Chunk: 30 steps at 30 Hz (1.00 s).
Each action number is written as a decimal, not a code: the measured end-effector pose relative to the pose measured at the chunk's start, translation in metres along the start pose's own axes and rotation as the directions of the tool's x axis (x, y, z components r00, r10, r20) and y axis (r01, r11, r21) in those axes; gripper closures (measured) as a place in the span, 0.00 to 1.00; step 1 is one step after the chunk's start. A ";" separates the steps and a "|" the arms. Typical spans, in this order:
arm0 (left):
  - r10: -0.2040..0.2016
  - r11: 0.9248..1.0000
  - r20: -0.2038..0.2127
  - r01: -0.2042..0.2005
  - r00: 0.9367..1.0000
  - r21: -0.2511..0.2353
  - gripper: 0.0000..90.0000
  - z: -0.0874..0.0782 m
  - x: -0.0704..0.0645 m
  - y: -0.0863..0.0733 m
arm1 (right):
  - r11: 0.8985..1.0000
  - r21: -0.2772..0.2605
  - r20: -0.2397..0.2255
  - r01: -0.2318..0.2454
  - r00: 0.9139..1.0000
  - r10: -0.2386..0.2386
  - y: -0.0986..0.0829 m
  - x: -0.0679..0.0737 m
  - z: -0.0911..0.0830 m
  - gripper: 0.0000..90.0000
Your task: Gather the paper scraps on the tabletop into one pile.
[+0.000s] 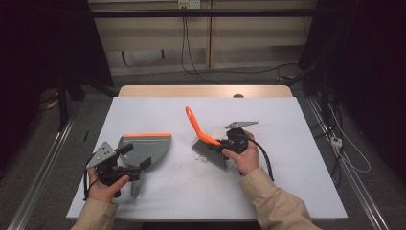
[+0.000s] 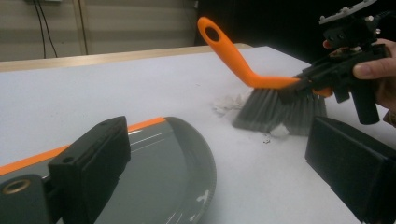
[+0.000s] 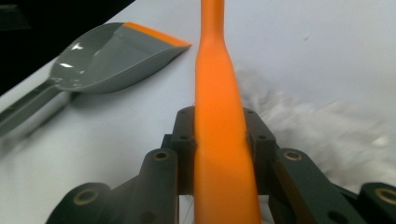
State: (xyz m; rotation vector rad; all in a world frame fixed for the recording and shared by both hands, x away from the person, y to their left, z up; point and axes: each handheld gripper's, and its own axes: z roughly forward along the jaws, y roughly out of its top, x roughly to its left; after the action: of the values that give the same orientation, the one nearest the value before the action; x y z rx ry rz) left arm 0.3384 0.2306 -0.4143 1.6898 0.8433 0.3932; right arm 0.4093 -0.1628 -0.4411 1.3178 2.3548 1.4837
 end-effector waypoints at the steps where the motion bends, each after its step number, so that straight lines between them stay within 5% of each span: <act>1: 0.002 1.000 0.001 -0.002 1.000 -0.002 0.07 0.000 0.000 0.000 | 1.000 -0.002 0.010 0.013 1.000 -0.013 0.002 -0.001 0.000 0.80; 8: -0.001 1.000 0.003 0.001 1.000 -0.004 0.07 0.000 0.000 0.000 | 0.997 -0.036 -0.024 0.065 0.998 -0.066 0.011 0.018 -0.011 0.80; 13: 0.001 1.000 0.004 -0.001 1.000 -0.001 0.07 0.000 -0.001 0.000 | 0.994 0.001 -0.093 0.106 0.990 -0.106 0.002 0.030 -0.009 0.80; 16: 0.001 1.000 0.003 -0.001 1.000 -0.001 0.07 0.000 0.000 0.000 | 0.990 0.043 -0.084 0.132 0.988 -0.128 -0.007 0.027 -0.004 0.80; 19: 0.000 1.000 0.002 0.000 1.000 0.000 0.07 0.000 0.000 0.000 | 0.993 0.039 -0.064 0.109 0.992 -0.106 -0.009 0.018 -0.004 0.80; 20: 0.000 1.000 0.002 0.000 1.000 -0.001 0.07 0.000 0.000 0.000 | 0.994 0.024 -0.022 0.106 0.994 -0.106 -0.006 0.011 -0.007 0.80; 22: -0.003 1.000 0.000 0.003 1.000 -0.003 0.07 0.000 0.000 0.000 | 0.994 0.020 -0.007 0.108 0.994 -0.108 -0.002 0.009 -0.010 0.80; 26: -0.003 1.000 0.002 0.003 1.000 0.000 0.07 0.000 0.000 0.000 | 0.997 -0.046 -0.035 0.067 0.997 -0.069 0.009 0.009 -0.020 0.80; 30: -0.004 1.000 0.002 0.004 1.000 -0.004 0.07 0.000 0.000 0.000 | 0.992 -0.096 -0.015 0.080 0.997 -0.082 0.025 0.015 -0.031 0.80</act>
State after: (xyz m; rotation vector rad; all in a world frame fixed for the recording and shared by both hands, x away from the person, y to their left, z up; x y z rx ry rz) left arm 0.3384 0.2308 -0.4144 1.6845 0.8446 0.3902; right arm 0.4015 -0.1702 -0.3998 1.1776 2.2873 1.5701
